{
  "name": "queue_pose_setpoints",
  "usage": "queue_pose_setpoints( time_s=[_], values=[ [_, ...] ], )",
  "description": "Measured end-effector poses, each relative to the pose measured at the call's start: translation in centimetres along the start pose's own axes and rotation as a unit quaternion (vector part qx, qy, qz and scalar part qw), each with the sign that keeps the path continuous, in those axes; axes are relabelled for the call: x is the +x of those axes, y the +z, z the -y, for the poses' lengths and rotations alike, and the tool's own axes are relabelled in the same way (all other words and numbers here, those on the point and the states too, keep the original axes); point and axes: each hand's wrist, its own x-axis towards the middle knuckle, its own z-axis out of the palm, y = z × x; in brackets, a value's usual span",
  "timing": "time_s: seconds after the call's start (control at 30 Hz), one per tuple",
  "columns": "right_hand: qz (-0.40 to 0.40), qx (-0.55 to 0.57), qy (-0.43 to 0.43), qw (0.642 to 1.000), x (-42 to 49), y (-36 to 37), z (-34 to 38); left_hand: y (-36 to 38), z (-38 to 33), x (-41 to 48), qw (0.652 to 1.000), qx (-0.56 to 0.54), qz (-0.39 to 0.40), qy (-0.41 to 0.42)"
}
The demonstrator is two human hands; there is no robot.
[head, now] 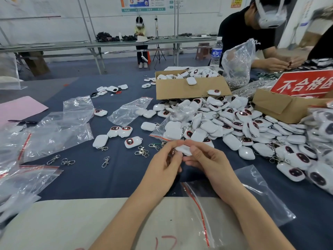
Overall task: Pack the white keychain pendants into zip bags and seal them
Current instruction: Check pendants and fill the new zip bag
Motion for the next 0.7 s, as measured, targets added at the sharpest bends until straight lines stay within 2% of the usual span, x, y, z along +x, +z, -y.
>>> queue_pose_setpoints(
  time_s=[0.1, 0.47, 0.7],
  values=[
    [0.03, -0.02, -0.013, 0.999, -0.15, 0.02, 0.04, -0.16, 0.19, 0.29, 1.0, -0.007, -0.028, -0.01],
    [-0.012, -0.028, -0.027, 0.999, -0.05, 0.09, -0.17, -0.17, 0.18, 0.24, 0.999, -0.02, -0.046, -0.021],
    [-0.035, -0.07, -0.034, 0.996, 0.16, 0.55, -0.01, -0.46, -0.6, -0.37, 0.994, 0.005, -0.104, 0.03]
  ],
)
